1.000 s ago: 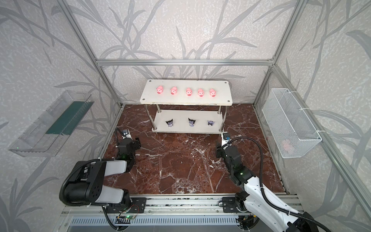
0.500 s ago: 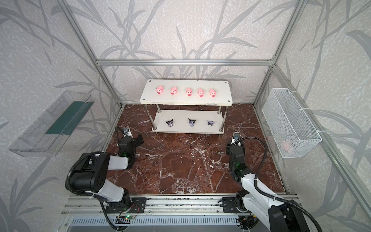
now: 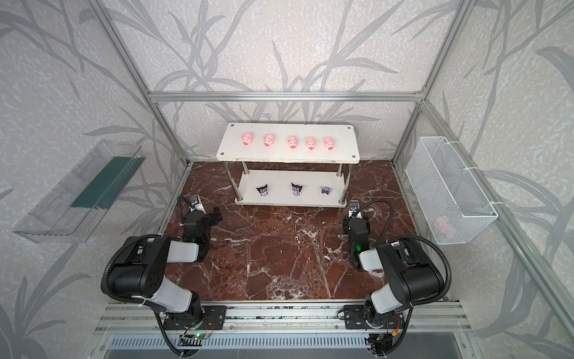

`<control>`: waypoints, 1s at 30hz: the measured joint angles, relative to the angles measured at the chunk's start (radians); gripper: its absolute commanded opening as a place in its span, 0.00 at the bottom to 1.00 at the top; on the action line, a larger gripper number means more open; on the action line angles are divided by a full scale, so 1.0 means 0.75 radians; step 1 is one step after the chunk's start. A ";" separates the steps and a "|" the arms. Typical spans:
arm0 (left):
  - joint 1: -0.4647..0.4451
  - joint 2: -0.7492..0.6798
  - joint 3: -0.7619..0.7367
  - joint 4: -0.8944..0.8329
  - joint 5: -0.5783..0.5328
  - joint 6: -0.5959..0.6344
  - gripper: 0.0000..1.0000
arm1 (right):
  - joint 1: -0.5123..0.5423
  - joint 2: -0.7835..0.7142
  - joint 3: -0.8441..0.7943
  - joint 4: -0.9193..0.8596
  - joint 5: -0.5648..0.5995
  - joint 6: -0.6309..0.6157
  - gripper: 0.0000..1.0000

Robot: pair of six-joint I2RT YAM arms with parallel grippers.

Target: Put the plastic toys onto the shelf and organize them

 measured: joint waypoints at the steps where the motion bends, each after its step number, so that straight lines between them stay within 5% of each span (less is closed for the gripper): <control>1: 0.000 0.000 0.000 0.001 0.001 0.000 0.99 | -0.008 0.004 0.000 0.000 -0.024 0.002 0.56; 10: 0.000 0.000 0.000 0.006 0.000 0.000 0.99 | -0.079 0.067 0.073 -0.001 -0.157 0.039 0.72; 16: 0.000 0.001 0.000 0.006 0.000 0.000 0.99 | -0.080 0.067 0.077 -0.007 -0.179 0.044 0.99; 30: 0.000 0.001 0.000 0.006 0.000 0.000 0.99 | -0.080 0.067 0.078 -0.009 -0.182 0.044 0.99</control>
